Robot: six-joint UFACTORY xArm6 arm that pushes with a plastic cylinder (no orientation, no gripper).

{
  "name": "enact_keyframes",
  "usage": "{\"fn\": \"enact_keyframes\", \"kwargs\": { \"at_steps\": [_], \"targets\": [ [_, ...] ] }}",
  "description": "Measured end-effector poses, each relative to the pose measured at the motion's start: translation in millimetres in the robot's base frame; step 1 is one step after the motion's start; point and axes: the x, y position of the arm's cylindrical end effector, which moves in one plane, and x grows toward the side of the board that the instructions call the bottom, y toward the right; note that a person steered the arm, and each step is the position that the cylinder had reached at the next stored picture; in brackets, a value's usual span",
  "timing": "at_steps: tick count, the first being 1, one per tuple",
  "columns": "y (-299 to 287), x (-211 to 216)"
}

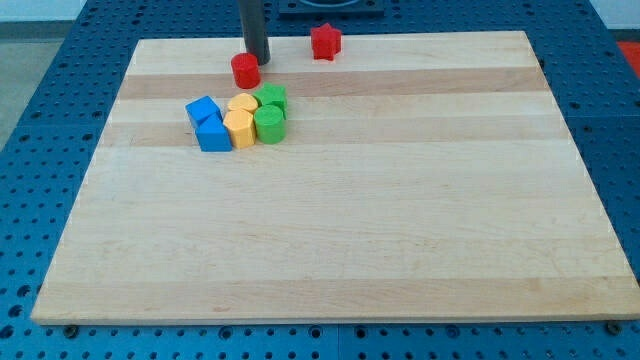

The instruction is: Move the red circle to the top of the yellow heart

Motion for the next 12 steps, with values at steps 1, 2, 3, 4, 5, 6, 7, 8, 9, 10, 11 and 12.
{"fn": "enact_keyframes", "kwargs": {
  "at_steps": [1,2,3,4,5,6,7,8,9,10,11,12],
  "targets": [
    [-29,-3],
    [-55,-2],
    [-60,17],
    [-60,22],
    [-60,25],
    [-60,48],
    [-60,57],
    [-66,59],
    [-76,33],
    [-71,1],
    [-42,8],
    [-29,13]
  ]
}}
